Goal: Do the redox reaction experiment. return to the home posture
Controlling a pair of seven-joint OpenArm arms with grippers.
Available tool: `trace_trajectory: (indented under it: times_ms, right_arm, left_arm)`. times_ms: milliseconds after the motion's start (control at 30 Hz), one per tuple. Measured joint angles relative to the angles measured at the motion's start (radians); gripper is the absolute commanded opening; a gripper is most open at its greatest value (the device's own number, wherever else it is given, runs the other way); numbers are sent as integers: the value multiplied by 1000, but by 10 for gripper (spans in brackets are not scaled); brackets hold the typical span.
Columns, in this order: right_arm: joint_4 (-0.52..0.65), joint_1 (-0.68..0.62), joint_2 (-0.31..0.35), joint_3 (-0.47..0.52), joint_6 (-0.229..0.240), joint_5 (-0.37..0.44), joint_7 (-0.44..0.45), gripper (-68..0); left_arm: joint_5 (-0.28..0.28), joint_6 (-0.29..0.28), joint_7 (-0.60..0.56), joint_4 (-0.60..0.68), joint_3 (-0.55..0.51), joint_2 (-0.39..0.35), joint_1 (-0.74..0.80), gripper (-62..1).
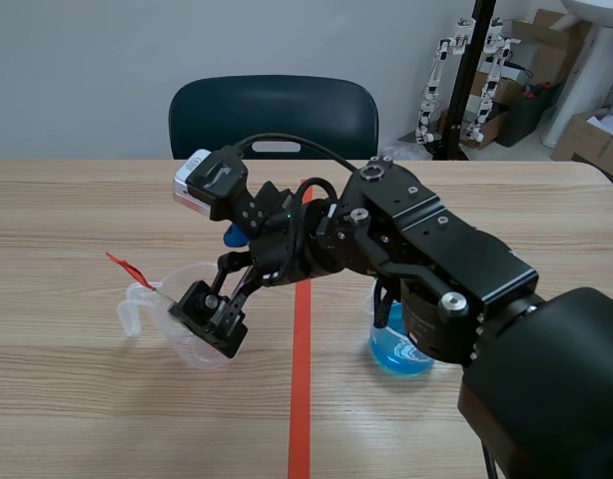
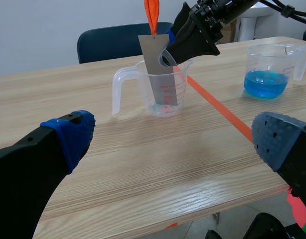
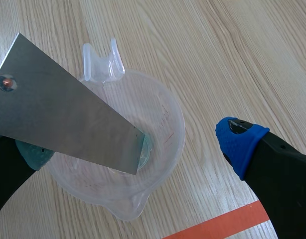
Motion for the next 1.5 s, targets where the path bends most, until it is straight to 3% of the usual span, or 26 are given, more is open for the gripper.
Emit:
trace_trajectory:
  times_ms: [200, 567, 700, 800, 967, 1067, 1300, 1433, 1500]
  right_arm:
    - [0, 0, 0, 0, 0, 0, 2, 4]
    - [23, 0, 0, 0, 0, -2, 94, 4]
    - [86, 0, 23, -13, 0, 51, 101, 4]
    - [161, -3, 66, -34, 0, 66, 102, 4]
    - [305, -42, 148, -36, 0, 77, 102, 4]
    - [390, -82, 209, -36, 0, 107, 105, 4]
    - [560, -159, 366, -36, -15, 177, 104, 4]
    - [635, -199, 474, -36, -84, 235, 111, 4]
    - [664, -215, 530, -36, -83, 241, 153, 4]
  left_arm:
    - [0, 0, 0, 0, 0, 0, 0, 14]
    - [0, 0, 0, 0, 0, 0, 0, 14]
    - [0, 17, 0, 0, 0, 0, 0, 14]
    - [8, 56, 0, 27, 0, 0, 1, 14]
    - [41, 52, 6, 142, 0, 0, 2, 14]
    - [41, 51, 165, 234, 19, 0, 8, 14]
    - [-31, -5, 336, 459, 95, -26, 55, 14]
    - [-40, -26, 509, 578, 126, -43, 63, 14]
    - [-89, -46, 559, 629, 145, -52, 63, 14]
